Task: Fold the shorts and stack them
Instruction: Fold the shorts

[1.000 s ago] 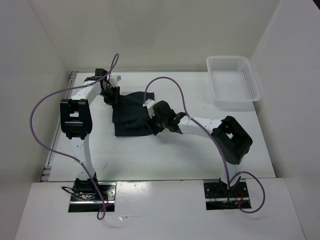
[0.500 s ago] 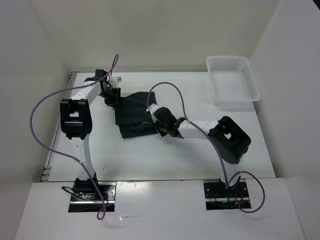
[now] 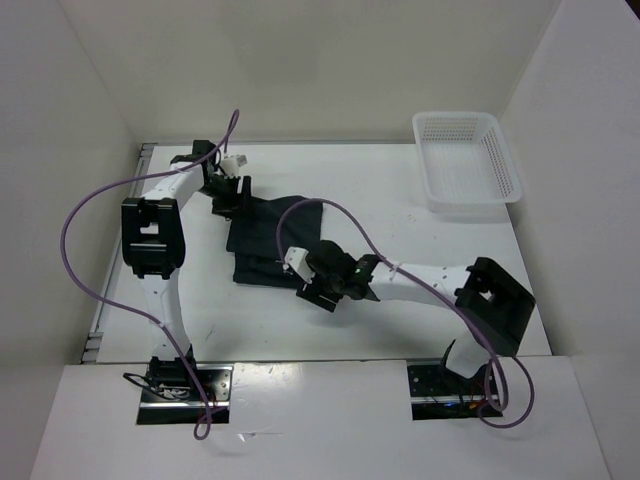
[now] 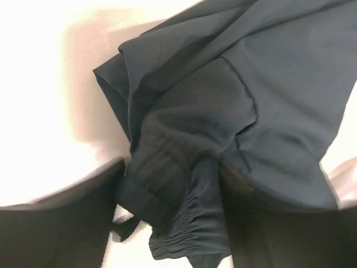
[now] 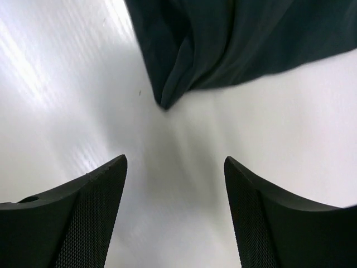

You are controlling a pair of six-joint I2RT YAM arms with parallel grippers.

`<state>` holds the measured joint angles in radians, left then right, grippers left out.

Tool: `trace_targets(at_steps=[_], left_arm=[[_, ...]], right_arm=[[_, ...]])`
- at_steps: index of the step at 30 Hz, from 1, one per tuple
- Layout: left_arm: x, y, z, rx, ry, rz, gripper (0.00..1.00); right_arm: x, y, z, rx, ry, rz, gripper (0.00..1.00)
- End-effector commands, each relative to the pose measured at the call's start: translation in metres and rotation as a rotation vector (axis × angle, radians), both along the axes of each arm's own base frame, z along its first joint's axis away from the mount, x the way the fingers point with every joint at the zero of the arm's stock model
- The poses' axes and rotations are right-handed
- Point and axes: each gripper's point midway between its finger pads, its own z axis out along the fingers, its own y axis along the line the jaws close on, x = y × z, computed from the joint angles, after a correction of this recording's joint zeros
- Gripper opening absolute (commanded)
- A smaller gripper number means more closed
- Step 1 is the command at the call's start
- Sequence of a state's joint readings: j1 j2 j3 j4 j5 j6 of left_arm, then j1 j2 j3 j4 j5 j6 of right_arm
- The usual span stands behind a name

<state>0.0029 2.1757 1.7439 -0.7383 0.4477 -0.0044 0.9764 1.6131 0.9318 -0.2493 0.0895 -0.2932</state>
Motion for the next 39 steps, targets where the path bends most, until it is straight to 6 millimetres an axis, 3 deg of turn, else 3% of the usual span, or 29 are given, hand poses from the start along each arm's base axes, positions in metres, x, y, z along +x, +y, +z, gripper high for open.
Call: trace_targets(at_steps=[1, 2, 3, 4, 6, 7, 9, 10, 11, 14, 16, 19, 20, 21, 23, 24, 27, 28, 31, 34, 38, 39], left_arm=[[-0.001, -0.009, 0.025, -0.035, -0.052, -0.023, 0.79], [-0.004, -0.013, 0.029, -0.035, -0.058, -0.032, 0.90], [-0.003, -0.013, 0.037, -0.035, -0.075, -0.033, 0.99], [-0.004, -0.010, 0.049, -0.019, -0.104, -0.027, 0.99], [-0.006, -0.008, 0.065, -0.005, -0.141, -0.021, 0.99], [-0.010, -0.008, 0.084, -0.005, -0.182, -0.021, 0.99], [-0.018, -0.006, 0.096, 0.003, -0.204, -0.017, 0.99], [-0.022, -0.006, 0.107, 0.003, -0.230, -0.017, 0.99], [-0.026, -0.004, 0.106, 0.016, -0.224, -0.011, 0.99], [-0.052, -0.003, 0.080, 0.040, -0.107, -0.012, 0.99], [-0.066, 0.006, 0.058, 0.041, -0.036, 0.008, 0.99], [-0.076, 0.015, 0.049, 0.032, -0.001, 0.033, 0.99], [-0.079, 0.015, 0.043, 0.031, 0.011, 0.033, 0.99], [-0.082, 0.015, 0.040, 0.031, 0.022, 0.033, 0.99], [-0.083, 0.019, 0.033, 0.031, 0.036, 0.043, 0.99], [-0.086, 0.020, 0.026, 0.017, 0.061, 0.049, 0.99], [-0.086, 0.023, 0.016, -0.027, 0.085, 0.063, 0.99], [-0.088, 0.025, 0.015, -0.046, 0.093, 0.071, 0.99], [-0.089, 0.014, 0.010, -0.118, 0.115, 0.052, 0.99], [-0.093, 0.012, -0.013, -0.132, 0.183, 0.053, 0.98], [-0.094, 0.009, -0.016, -0.176, 0.203, 0.054, 0.77], [-0.094, 0.008, -0.015, -0.185, 0.203, 0.052, 0.56]], right_arm=[[-0.008, -0.006, 0.050, 0.055, -0.032, 0.087, 0.76], [-0.010, -0.009, 0.062, 0.076, -0.019, 0.106, 0.76], [-0.005, -0.002, 0.089, 0.154, -0.029, 0.105, 0.76], [0.002, -0.004, 0.118, 0.247, -0.038, 0.090, 0.76], [0.024, 0.001, 0.156, 0.357, -0.087, 0.031, 0.74], [0.042, -0.001, 0.148, 0.373, -0.045, -0.059, 0.72], [0.073, 0.003, 0.146, 0.411, -0.011, -0.178, 0.72], [0.097, -0.009, 0.137, 0.444, 0.054, -0.312, 0.72], [0.118, -0.003, 0.114, 0.448, 0.129, -0.360, 0.72], [0.165, -0.006, 0.078, 0.473, 0.214, -0.472, 0.72], [0.185, -0.006, 0.071, 0.487, 0.223, -0.501, 0.72], [0.222, -0.005, 0.058, 0.532, 0.278, -0.578, 0.72], [0.235, -0.005, 0.062, 0.562, 0.280, -0.610, 0.72], [0.244, -0.012, 0.046, 0.543, 0.286, -0.640, 0.72], [0.251, -0.006, 0.044, 0.554, 0.290, -0.627, 0.72], [0.253, -0.007, 0.031, 0.554, 0.327, -0.638, 0.72], [0.248, 0.002, 0.014, 0.563, 0.400, -0.631, 0.74], [0.248, 0.006, 0.019, 0.578, 0.409, -0.612, 0.74], [0.249, 0.011, 0.005, 0.585, 0.449, -0.617, 0.74], [0.253, 0.011, -0.007, 0.583, 0.459, -0.662, 0.74], [0.256, 0.008, -0.013, 0.590, 0.475, -0.740, 0.73], [0.254, 0.009, -0.017, 0.591, 0.493, -0.746, 0.71]])
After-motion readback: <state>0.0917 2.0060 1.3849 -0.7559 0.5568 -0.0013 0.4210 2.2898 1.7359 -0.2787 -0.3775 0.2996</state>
